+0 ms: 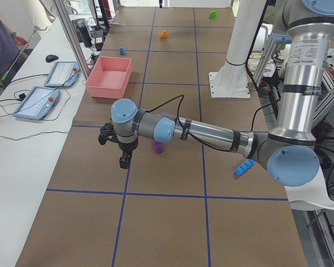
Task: Put all blocks into box
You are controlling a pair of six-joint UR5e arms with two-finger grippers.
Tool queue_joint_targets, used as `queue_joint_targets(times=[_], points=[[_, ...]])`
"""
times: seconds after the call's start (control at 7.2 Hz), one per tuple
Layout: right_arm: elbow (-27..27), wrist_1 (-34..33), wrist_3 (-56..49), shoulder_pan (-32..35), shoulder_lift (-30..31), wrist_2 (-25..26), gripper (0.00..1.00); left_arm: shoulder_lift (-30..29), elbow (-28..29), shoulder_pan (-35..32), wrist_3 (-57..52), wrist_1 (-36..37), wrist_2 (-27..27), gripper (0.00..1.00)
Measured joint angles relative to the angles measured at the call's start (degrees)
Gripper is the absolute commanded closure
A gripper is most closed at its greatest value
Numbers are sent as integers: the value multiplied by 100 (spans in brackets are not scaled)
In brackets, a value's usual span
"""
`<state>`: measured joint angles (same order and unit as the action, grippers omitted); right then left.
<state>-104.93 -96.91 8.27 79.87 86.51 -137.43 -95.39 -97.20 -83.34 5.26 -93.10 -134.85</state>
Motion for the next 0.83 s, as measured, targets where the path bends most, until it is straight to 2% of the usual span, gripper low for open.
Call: queue_joint_targets(times=[0.14,0.42,0.83], points=[[52,91,130,-353,-134,65,0,-53,-7,174,189,-10,10,0],[296,551,404,-999,-213,598,0,-42,12,471,1085,-507,31,0],[1133,1476,806,-1552,-425,895,0,9,17,635,1677,-1024,45,0]])
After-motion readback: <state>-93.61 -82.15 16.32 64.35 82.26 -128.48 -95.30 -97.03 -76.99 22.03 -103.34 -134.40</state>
